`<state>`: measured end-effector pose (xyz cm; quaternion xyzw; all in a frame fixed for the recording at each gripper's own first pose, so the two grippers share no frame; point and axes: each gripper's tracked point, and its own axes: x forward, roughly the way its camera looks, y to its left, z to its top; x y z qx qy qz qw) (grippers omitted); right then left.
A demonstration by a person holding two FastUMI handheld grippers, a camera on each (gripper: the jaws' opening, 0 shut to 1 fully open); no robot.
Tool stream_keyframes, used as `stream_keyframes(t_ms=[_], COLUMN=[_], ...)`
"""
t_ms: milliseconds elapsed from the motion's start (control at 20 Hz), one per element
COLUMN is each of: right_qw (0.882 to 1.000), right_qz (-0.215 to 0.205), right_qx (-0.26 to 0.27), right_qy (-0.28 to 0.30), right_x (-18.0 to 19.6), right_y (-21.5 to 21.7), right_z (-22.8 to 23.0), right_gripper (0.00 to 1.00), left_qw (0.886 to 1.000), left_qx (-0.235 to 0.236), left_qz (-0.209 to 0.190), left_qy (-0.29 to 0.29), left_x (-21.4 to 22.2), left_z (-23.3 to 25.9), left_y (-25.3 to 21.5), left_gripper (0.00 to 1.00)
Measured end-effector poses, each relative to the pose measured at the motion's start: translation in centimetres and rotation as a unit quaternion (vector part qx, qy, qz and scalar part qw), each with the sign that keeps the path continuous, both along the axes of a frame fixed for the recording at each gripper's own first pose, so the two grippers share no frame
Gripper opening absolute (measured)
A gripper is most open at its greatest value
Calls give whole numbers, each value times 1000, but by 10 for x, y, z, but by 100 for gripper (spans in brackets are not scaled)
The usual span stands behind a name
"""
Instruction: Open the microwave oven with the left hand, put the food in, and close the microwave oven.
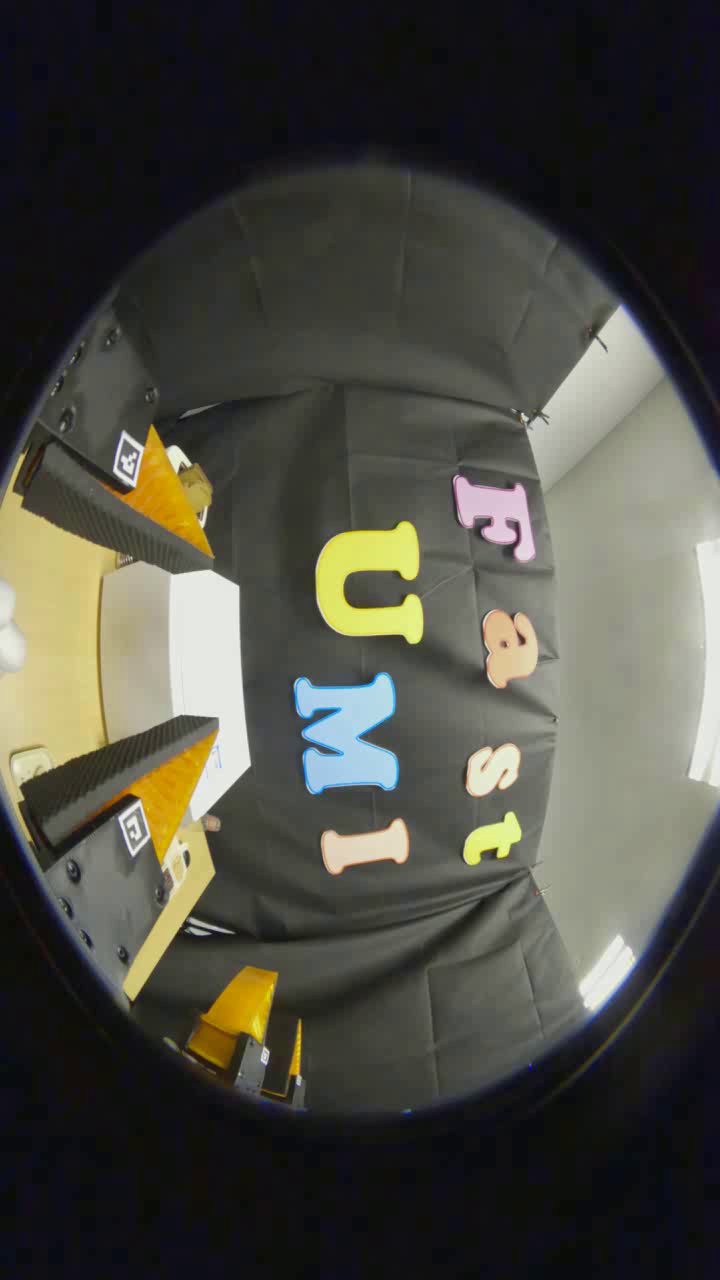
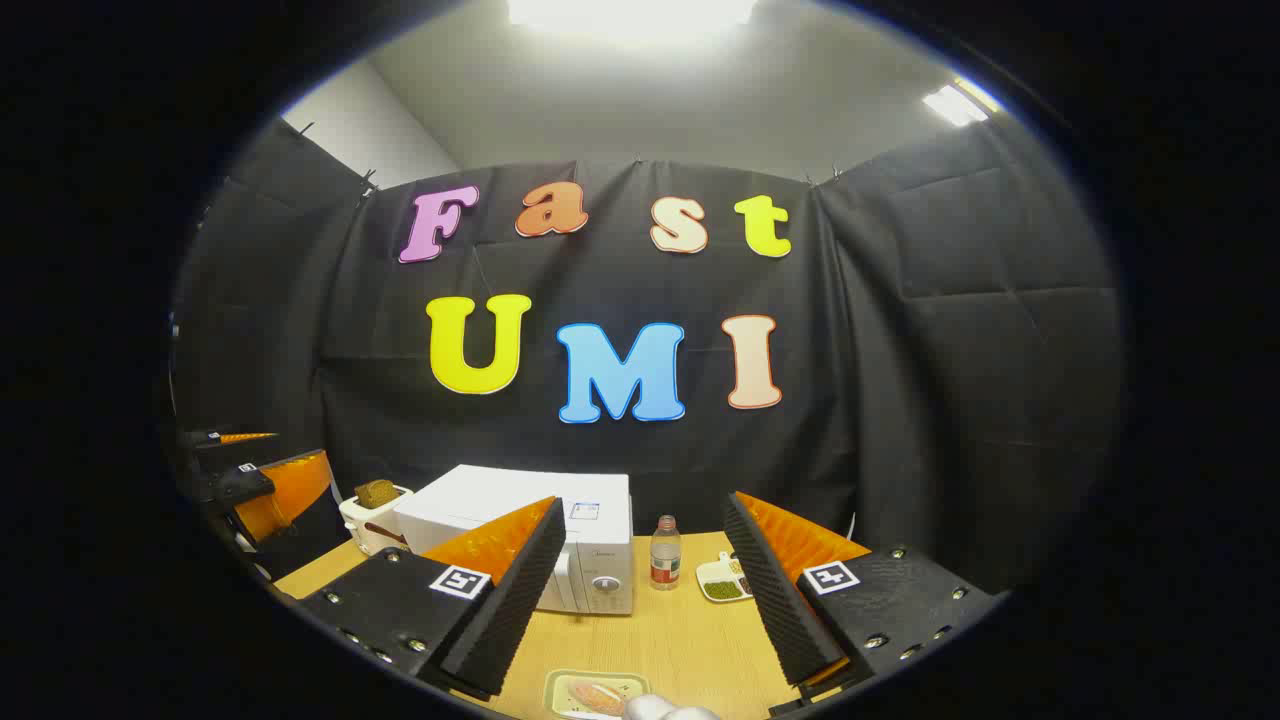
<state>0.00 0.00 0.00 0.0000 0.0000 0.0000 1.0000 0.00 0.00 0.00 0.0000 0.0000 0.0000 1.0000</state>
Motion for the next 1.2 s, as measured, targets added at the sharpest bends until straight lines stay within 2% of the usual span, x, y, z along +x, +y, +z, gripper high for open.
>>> stream_keyframes(t_ms=[600, 650, 750, 850, 1200], right_qw=[1000, 1000, 1000, 1000, 1000], right_qz=[-2, -2, -1, -1, -2], right_qx=[6, 6, 6, 4, 3], right_qy=[-5, -3, -4, -5, -6], right_x=[-3, -4, -5, -6, -8], right_y=[2, 3, 4, 5, 5], right_z=[4, 5, 4, 5, 5], right_gripper=[98, 98, 98, 98, 98], left_qw=[1000, 1000, 1000, 1000, 1000], left_qx=[3, 2, 2, 2, 3], left_qz=[-5, -5, -5, -3, 0], left_qy=[-13, -14, -13, -14, -5], left_x=[-8, -8, -9, -10, -8], left_z=[11, 12, 11, 11, -4], left_y=[-2, -2, -1, 2, 5], left_gripper=[95, 99, 95, 95, 95])
